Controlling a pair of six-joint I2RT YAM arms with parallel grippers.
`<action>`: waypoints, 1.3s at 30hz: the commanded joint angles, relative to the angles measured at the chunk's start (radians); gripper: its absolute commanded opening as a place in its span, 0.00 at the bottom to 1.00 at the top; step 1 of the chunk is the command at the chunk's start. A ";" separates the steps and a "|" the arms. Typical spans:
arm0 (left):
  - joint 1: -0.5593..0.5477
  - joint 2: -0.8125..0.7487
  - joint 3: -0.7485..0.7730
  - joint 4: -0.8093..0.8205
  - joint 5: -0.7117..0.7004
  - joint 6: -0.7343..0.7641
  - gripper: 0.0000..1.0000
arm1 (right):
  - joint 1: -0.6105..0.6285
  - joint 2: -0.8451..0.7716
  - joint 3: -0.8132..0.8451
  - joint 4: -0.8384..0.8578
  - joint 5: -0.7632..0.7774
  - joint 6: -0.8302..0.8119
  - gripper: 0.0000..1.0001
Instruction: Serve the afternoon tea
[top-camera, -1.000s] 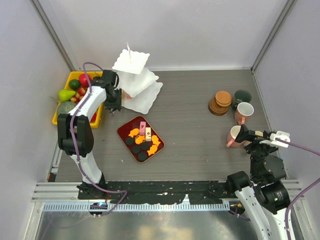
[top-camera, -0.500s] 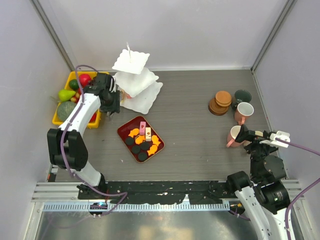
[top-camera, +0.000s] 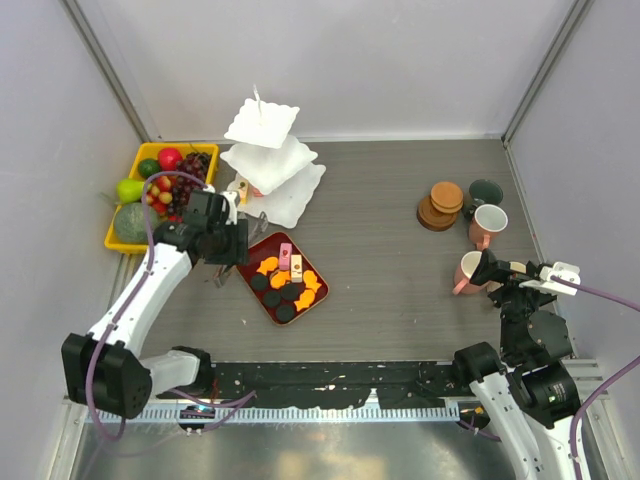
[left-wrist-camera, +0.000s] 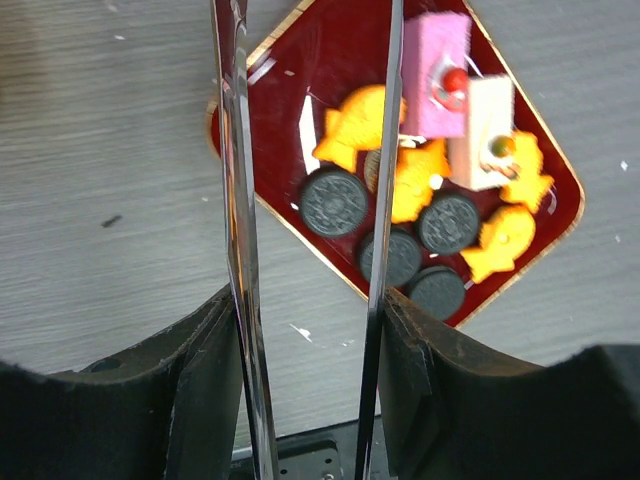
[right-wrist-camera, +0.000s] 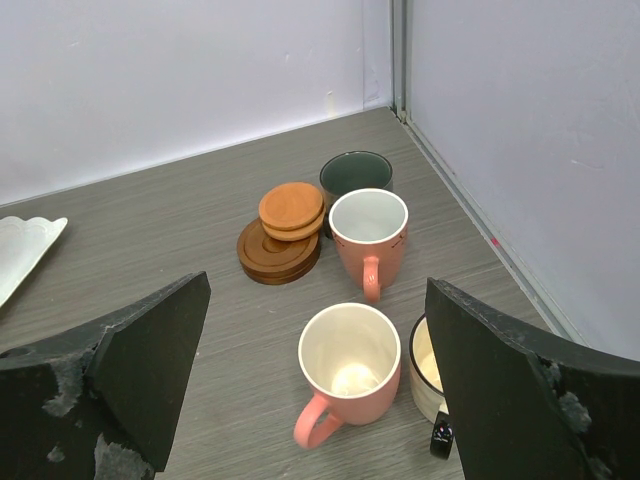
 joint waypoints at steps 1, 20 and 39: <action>-0.083 -0.073 -0.029 0.020 0.030 -0.031 0.56 | 0.005 -0.006 0.003 0.045 0.004 -0.010 0.95; -0.291 0.027 -0.060 0.041 -0.059 -0.117 0.56 | 0.005 0.000 0.000 0.048 0.004 -0.012 0.95; -0.298 0.082 -0.055 0.018 -0.079 -0.117 0.49 | 0.005 -0.004 0.000 0.049 0.004 -0.013 0.96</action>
